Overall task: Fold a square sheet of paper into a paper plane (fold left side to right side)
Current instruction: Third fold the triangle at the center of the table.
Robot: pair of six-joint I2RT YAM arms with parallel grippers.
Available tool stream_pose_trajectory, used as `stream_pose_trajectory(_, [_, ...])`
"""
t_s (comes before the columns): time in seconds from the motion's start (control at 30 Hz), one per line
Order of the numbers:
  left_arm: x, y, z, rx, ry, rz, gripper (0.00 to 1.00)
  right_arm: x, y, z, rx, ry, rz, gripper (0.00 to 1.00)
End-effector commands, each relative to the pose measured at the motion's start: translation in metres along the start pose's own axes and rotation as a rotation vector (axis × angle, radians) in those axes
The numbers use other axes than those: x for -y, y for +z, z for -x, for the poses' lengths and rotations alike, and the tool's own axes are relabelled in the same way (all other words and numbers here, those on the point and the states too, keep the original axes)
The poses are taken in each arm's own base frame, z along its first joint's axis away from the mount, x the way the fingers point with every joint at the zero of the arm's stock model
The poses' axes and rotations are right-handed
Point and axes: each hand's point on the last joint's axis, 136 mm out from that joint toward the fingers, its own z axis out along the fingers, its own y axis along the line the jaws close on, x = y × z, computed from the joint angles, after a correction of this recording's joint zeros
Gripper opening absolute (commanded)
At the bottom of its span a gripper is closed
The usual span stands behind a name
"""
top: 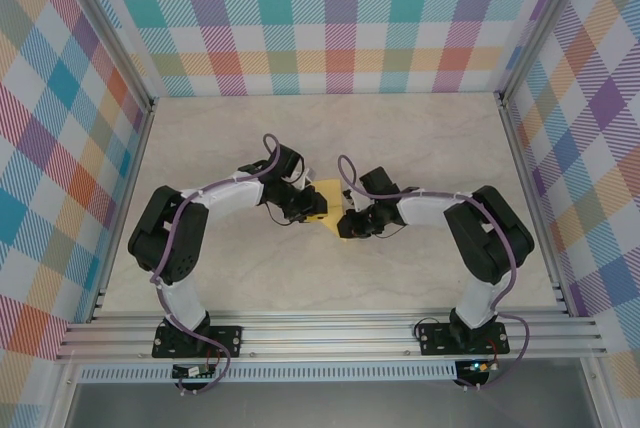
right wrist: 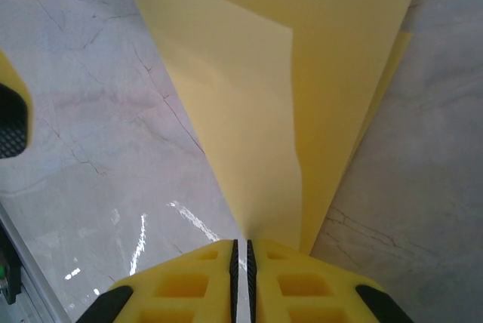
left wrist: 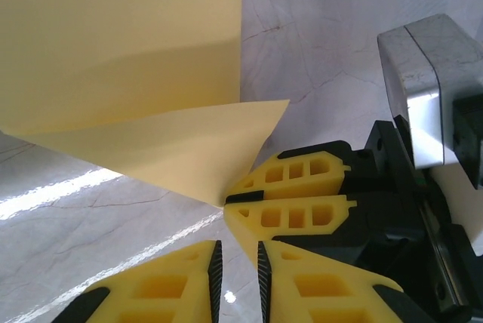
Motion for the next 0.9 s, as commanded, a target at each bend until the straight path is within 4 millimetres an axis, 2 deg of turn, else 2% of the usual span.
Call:
stream_pose_trajectory(0.0, [0.012,0.005,0.0,-0.015,0.018,-0.037,0.2,0.003,0.002,0.0,-0.028,0.023,-0.01,0.11])
stream_pose_trajectory(0.4, [-0.008,0.035,0.002,-0.062,-0.014,-0.004,0.19,0.021,0.011,-0.02,-0.108,0.083,-0.068,0.04])
stream_pose_trajectory(0.53, [-0.007,0.04,0.003,-0.073,-0.018,-0.018,0.18,0.024,0.01,-0.022,-0.115,0.085,-0.083,0.0])
stream_pose_trajectory(0.87, [-0.008,0.05,-0.004,-0.108,-0.016,-0.019,0.16,0.029,0.013,-0.028,-0.136,0.094,-0.096,0.0])
